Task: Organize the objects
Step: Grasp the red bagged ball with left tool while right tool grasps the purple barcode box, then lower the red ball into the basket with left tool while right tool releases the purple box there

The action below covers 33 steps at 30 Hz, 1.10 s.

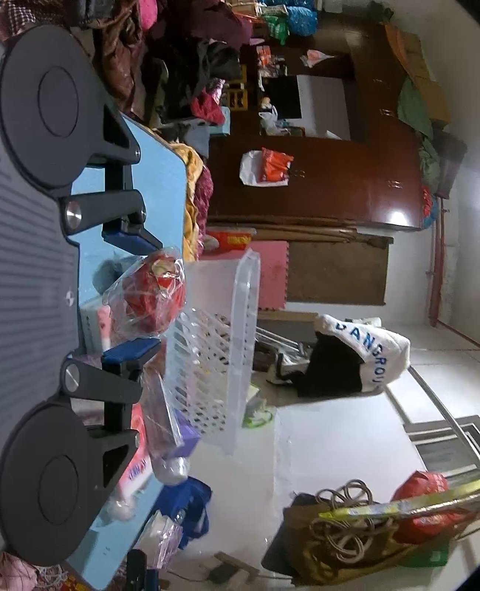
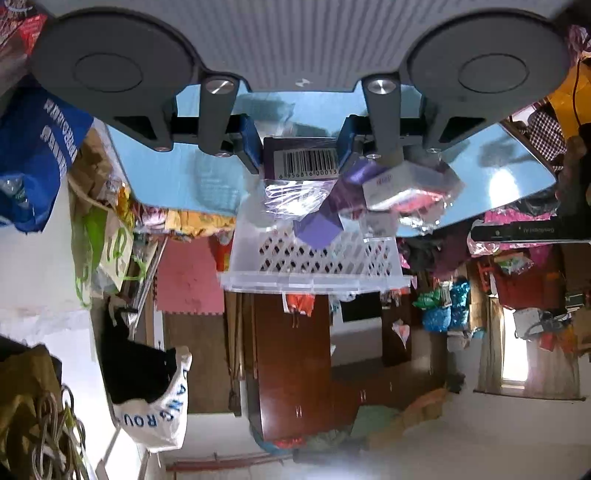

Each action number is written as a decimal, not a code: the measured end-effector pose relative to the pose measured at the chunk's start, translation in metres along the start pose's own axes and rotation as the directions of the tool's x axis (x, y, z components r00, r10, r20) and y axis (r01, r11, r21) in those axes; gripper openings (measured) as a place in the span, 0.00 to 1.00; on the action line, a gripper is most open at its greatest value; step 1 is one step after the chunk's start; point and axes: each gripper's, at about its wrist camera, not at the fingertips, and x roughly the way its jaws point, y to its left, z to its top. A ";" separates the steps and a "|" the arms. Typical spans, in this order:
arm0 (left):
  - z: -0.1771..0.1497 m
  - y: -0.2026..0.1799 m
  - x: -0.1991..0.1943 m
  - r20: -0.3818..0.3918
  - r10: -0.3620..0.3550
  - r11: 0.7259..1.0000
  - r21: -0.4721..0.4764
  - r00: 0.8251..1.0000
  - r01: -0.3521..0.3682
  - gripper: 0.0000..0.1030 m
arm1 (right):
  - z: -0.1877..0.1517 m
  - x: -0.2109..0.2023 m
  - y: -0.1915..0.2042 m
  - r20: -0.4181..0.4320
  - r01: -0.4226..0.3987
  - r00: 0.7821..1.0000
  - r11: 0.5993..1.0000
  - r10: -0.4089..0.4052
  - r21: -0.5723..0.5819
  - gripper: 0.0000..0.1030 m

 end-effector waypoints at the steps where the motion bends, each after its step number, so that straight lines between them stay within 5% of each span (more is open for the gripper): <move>1: 0.001 -0.001 -0.001 0.003 -0.005 1.000 -0.001 1.000 0.005 0.52 | 0.000 -0.001 0.001 0.007 0.000 1.000 1.000 0.000 -0.005 0.45; 10: 0.061 -0.014 0.020 0.036 -0.098 0.995 -0.016 0.995 0.099 0.52 | 0.067 0.021 0.002 0.076 -0.052 0.996 0.997 0.056 -0.058 0.45; 17: 0.120 -0.023 0.112 -0.110 -0.162 0.984 -0.088 0.981 0.153 0.52 | 0.141 0.103 0.003 -0.003 -0.059 0.998 0.995 0.059 -0.081 0.46; 22: 0.124 -0.018 0.158 -0.216 -0.166 0.979 -0.155 0.962 0.134 0.52 | 0.152 0.151 -0.001 -0.091 -0.047 0.995 0.997 0.041 -0.066 0.45; 29: 0.120 -0.016 0.164 -0.226 -0.153 0.981 -0.150 0.962 0.121 0.52 | 0.140 0.159 0.007 -0.117 -0.048 0.993 0.994 0.036 -0.100 0.45; 31: 0.120 -0.015 0.166 -0.208 -0.166 0.980 -0.146 0.964 0.137 0.57 | 0.142 0.159 0.006 -0.109 -0.048 0.993 0.992 0.036 -0.113 0.46; 33: 0.125 -0.012 0.172 -0.200 -0.165 0.977 -0.170 0.966 0.132 0.76 | 0.142 0.158 0.010 -0.097 -0.028 0.995 0.990 0.014 -0.141 0.58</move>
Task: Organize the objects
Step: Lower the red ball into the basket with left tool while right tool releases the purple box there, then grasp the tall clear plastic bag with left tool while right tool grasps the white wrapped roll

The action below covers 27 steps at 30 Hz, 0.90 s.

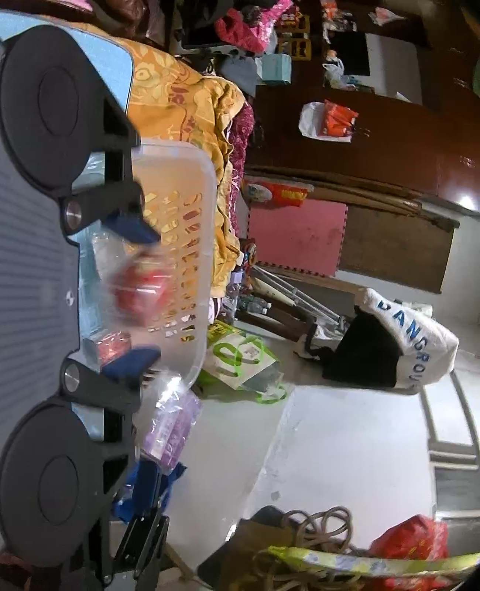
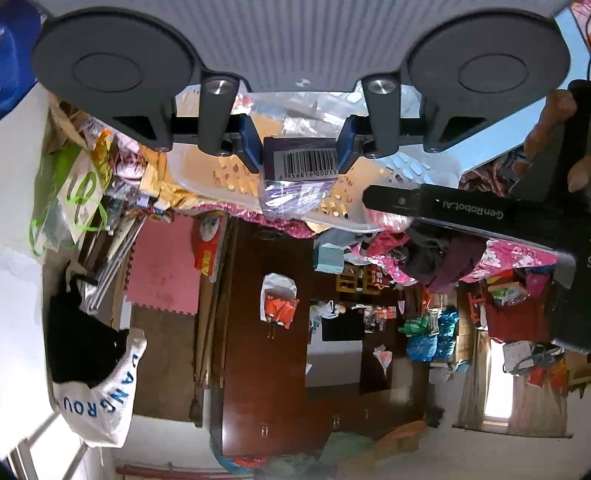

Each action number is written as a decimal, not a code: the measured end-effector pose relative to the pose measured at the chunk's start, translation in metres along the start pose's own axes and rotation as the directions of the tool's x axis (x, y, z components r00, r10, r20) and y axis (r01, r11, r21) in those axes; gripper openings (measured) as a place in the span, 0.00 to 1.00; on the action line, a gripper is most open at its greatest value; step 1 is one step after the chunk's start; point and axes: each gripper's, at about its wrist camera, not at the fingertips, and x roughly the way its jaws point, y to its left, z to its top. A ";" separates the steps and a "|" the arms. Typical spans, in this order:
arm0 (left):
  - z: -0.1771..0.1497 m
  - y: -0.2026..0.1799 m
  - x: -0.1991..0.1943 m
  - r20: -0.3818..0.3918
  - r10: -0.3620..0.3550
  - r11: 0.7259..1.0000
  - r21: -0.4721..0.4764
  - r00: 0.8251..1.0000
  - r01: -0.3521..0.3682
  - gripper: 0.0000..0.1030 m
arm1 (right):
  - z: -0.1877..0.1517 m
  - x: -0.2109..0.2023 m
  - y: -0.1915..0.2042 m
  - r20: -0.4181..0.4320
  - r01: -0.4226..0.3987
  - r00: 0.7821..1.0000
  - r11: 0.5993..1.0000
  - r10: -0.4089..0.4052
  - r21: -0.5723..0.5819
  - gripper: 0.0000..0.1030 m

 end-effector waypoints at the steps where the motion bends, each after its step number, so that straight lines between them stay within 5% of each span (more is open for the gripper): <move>1: 0.001 0.003 0.001 0.003 0.005 1.000 -0.019 1.000 -0.005 0.77 | 0.000 -0.001 0.000 0.003 0.026 1.000 1.000 -0.026 -0.009 0.80; 2: 0.000 0.006 0.000 0.002 0.009 0.999 -0.032 1.000 -0.009 0.77 | -0.002 -0.005 0.000 0.019 0.042 0.999 0.999 -0.042 -0.012 0.89; 6: -0.012 0.010 -0.029 0.054 -0.016 0.999 -0.029 0.998 0.017 0.77 | -0.014 -0.035 -0.009 0.043 0.014 0.999 0.999 -0.016 0.040 0.89; 12: -0.079 0.007 -0.105 0.130 -0.033 0.997 0.076 0.991 0.024 0.82 | -0.089 -0.103 -0.028 0.117 0.011 0.993 0.990 -0.027 0.138 0.98; 18: -0.140 0.018 -0.125 0.092 -0.062 0.997 0.058 0.994 0.057 0.82 | -0.114 -0.089 -0.049 0.054 0.035 0.997 0.971 -0.050 0.234 0.98; 27: -0.159 0.016 -0.112 0.036 -0.066 0.995 0.075 0.997 0.063 0.82 | -0.096 -0.013 -0.037 -0.115 -0.003 0.993 0.987 0.022 0.159 0.63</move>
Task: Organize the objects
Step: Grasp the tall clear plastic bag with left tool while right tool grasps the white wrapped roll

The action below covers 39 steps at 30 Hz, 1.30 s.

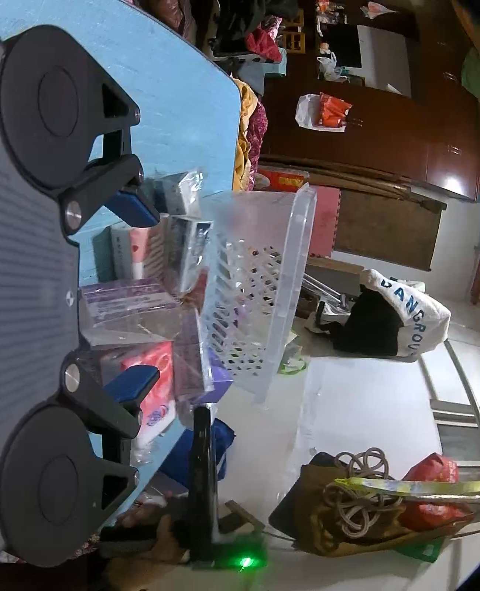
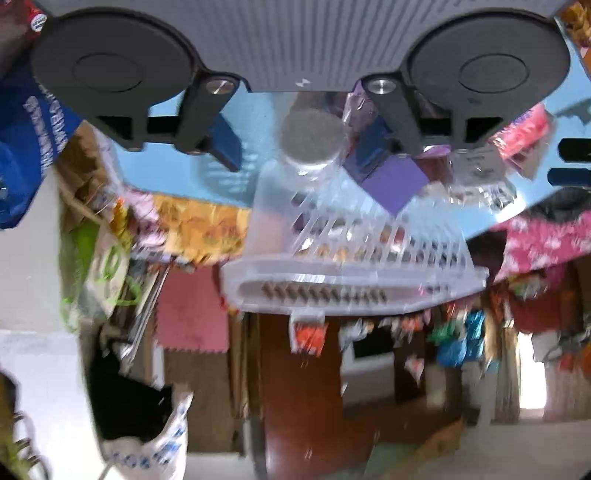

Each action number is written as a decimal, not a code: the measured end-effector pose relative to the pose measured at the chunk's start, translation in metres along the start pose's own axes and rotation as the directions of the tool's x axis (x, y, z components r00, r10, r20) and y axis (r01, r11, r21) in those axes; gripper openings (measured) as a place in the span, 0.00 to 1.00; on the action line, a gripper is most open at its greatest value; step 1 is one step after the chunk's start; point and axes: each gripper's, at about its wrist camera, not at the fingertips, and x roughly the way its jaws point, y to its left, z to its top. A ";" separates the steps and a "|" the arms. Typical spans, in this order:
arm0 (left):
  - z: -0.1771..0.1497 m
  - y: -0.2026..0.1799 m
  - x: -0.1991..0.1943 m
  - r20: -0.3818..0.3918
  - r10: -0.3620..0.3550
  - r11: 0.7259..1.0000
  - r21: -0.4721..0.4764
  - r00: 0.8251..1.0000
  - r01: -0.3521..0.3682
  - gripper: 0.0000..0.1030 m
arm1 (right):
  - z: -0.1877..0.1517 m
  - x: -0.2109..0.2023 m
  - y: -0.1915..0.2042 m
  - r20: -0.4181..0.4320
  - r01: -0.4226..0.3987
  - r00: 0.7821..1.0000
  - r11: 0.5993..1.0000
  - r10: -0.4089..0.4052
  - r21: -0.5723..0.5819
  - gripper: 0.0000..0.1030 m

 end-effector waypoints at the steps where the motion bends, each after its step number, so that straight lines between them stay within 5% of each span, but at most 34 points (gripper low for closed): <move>1: -0.001 -0.001 0.000 -0.003 0.000 1.000 0.001 1.000 0.000 0.82 | -0.003 0.002 0.000 -0.006 -0.003 1.000 1.000 0.003 0.006 0.59; 3: -0.007 -0.004 0.002 -0.013 0.001 1.000 0.010 1.000 -0.001 0.82 | -0.005 0.006 0.001 -0.024 -0.016 1.000 1.000 0.017 0.014 0.47; 13: -0.028 -0.026 0.006 -0.012 0.036 0.996 0.083 0.999 -0.034 0.82 | -0.023 -0.034 0.009 0.018 0.007 1.000 1.000 -0.007 -0.017 0.46; 16: -0.029 -0.029 0.008 -0.011 0.057 0.993 0.107 0.998 -0.056 0.63 | -0.029 -0.042 0.015 0.037 0.023 0.999 0.999 -0.021 -0.029 0.45; 18: -0.029 -0.031 0.010 -0.018 0.066 0.991 0.114 0.998 -0.064 0.42 | -0.030 -0.046 0.015 0.058 0.022 0.998 1.000 -0.021 -0.016 0.45; 19: -0.029 -0.031 0.010 -0.019 0.070 0.991 0.112 0.997 -0.068 0.40 | -0.030 -0.050 0.014 0.073 0.018 0.997 1.000 -0.018 0.000 0.45; 28: -0.029 -0.031 0.004 0.021 0.073 0.991 0.108 0.997 -0.075 0.34 | -0.047 -0.077 0.004 0.172 -0.032 0.985 0.992 0.010 0.120 0.45; 39: -0.016 -0.022 -0.014 0.102 0.081 0.993 0.075 0.991 -0.089 0.33 | -0.046 -0.088 0.020 0.218 -0.047 0.976 0.995 0.027 0.087 0.45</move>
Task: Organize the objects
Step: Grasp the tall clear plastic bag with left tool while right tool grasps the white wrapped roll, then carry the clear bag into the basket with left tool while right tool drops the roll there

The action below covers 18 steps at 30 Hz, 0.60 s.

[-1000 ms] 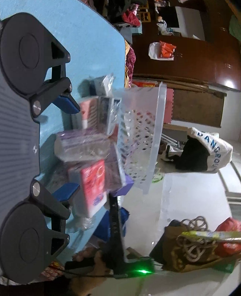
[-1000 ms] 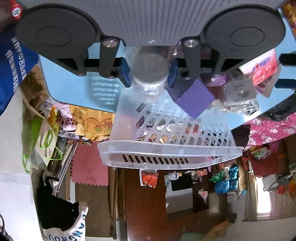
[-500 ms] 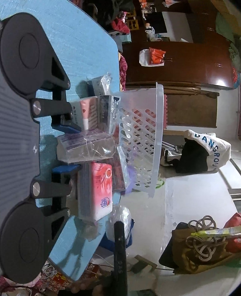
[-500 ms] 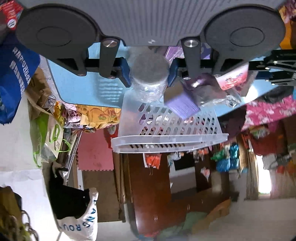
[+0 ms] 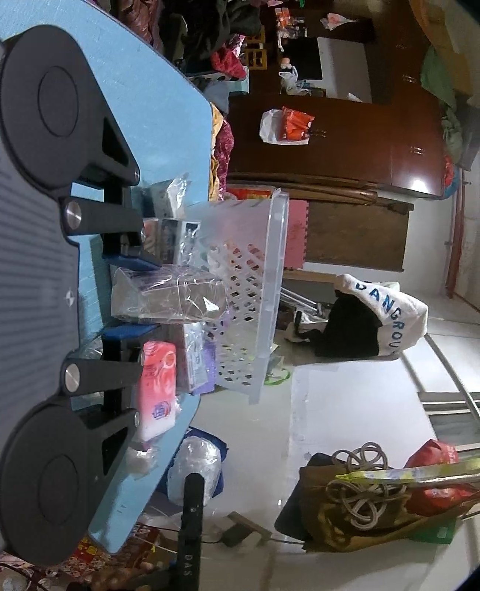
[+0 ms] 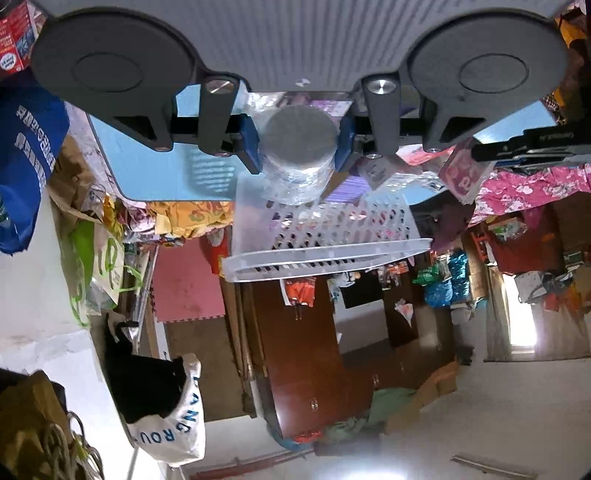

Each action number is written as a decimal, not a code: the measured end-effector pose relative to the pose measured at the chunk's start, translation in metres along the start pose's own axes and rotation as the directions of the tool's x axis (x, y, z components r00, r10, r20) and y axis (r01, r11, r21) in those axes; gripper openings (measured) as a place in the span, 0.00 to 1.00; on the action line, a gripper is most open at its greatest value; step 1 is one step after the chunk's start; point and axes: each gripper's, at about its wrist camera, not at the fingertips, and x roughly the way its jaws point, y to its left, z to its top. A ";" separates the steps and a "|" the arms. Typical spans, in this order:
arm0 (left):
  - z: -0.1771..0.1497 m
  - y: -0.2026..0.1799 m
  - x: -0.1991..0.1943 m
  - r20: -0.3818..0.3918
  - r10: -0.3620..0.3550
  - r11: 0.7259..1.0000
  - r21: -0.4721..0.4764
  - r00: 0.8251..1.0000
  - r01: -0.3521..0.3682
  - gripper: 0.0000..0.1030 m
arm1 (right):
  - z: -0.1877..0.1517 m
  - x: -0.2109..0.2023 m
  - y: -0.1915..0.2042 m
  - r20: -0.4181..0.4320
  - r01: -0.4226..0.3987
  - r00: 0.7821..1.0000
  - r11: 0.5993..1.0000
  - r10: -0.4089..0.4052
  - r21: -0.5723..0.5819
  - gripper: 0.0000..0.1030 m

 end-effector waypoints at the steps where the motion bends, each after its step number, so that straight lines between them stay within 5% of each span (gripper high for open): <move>1: 0.001 0.000 0.000 0.002 0.002 1.000 0.002 1.000 -0.002 0.33 | 0.000 0.001 0.001 -0.001 -0.003 1.000 1.000 0.003 -0.004 0.45; 18: 0.018 0.007 -0.014 0.067 -0.040 0.998 -0.037 0.997 0.043 0.33 | 0.010 -0.004 -0.006 0.062 -0.067 0.996 0.997 0.065 0.028 0.46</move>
